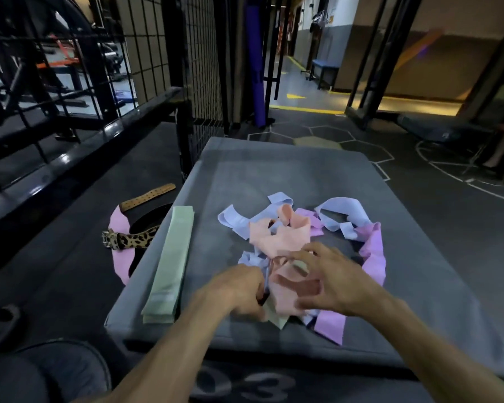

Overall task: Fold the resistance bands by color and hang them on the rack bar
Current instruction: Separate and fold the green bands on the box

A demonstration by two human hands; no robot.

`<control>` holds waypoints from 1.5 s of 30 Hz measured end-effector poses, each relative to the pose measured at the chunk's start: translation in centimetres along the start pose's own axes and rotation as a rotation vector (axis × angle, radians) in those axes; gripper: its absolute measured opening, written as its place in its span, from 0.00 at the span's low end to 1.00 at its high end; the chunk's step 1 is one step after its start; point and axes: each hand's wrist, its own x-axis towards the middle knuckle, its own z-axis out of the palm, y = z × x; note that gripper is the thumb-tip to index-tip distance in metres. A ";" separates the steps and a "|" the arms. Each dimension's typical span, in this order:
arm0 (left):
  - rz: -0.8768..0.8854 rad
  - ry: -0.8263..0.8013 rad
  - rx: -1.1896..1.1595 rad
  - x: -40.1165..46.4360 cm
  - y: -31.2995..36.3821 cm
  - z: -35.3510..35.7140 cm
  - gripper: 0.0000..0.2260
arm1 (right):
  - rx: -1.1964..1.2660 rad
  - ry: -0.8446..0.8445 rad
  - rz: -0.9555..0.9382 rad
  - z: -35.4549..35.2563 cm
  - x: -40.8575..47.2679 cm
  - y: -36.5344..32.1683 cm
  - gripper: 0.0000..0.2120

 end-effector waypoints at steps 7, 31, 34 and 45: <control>0.032 0.187 0.023 0.0 1.0 2.0 0.10 | -0.043 0.098 -0.054 1.1 0.2 2.6 0.14; 0.336 0.628 -1.030 -2.1 0.4 -4.3 0.11 | 0.214 0.326 0.300 -3.4 -1.1 7.4 0.16; 0.400 0.671 -0.900 -2.4 0.4 -4.4 0.09 | 0.181 0.374 0.253 -3.2 -0.3 7.0 0.15; 0.678 0.590 -0.994 -4.3 1.8 -5.2 0.04 | 0.758 0.331 -0.117 -4.7 0.8 -3.0 0.12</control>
